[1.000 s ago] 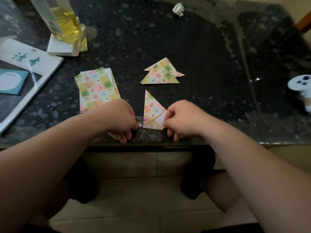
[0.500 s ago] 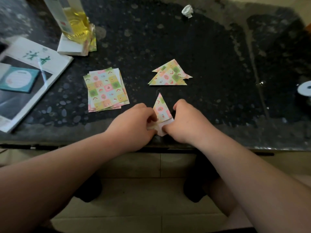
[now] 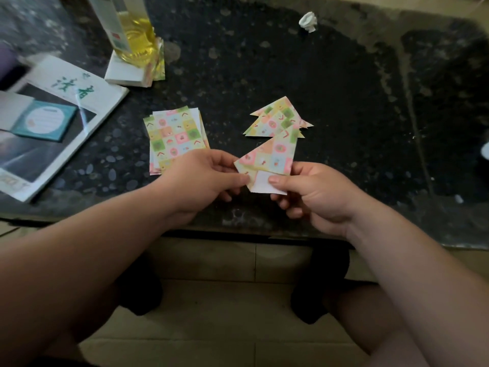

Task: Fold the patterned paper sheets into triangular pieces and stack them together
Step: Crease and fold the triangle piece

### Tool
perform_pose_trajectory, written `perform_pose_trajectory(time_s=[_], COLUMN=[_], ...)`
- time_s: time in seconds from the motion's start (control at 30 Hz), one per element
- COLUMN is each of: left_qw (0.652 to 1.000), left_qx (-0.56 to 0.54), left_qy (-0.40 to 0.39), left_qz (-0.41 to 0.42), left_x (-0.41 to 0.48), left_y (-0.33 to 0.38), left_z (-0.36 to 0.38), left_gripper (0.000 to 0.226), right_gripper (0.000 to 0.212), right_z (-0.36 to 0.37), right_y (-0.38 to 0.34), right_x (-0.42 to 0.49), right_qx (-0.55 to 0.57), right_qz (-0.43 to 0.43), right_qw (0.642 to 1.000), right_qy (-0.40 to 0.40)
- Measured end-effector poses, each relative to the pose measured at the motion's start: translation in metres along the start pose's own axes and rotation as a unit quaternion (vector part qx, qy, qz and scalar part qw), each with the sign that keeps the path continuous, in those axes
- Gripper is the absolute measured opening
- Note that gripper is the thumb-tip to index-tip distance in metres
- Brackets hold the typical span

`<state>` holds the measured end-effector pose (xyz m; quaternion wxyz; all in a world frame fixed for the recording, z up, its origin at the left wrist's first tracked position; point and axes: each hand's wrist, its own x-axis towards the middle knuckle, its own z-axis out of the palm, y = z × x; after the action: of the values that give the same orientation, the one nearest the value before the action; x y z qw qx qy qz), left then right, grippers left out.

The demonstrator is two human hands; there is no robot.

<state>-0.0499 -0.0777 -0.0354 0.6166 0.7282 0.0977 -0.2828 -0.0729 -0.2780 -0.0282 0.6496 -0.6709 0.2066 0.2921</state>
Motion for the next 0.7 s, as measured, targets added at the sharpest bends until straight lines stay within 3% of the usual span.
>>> perform_pose_trajectory(time_s=[0.07, 0.17, 0.43, 0.7], left_qw=[0.996, 0.989, 0.984, 0.984], left_qx=[-0.086, -0.138, -0.161, -0.163], left_qy=[-0.007, -0.012, 0.002, 0.036], left_qz=[-0.030, -0.057, -0.076, -0.057], left_x=[-0.0010, -0.0006, -0.0013, -0.0024], left_y=[0.0016, 0.0032, 0.0037, 0.0039], left_z=[0.0033, 0.0051, 0.0059, 0.0011], left_gripper=[0.001, 0.007, 0.016, 0.004], right_gripper=[0.009, 0.012, 0.021, 0.015], right_z=[0.0004, 0.0010, 0.0004, -0.0016], right_y=[0.0012, 0.0006, -0.0055, -0.0039], right_x=[-0.0007, 0.0000, 0.0015, 0.0018], right_qx=[0.014, 0.027, 0.082, -0.008], right_qz=[-0.004, -0.006, -0.023, -0.024], right_qw=[1.000, 1.000, 0.995, 0.998], right_qy=[-0.008, 0.001, 0.047, 0.049])
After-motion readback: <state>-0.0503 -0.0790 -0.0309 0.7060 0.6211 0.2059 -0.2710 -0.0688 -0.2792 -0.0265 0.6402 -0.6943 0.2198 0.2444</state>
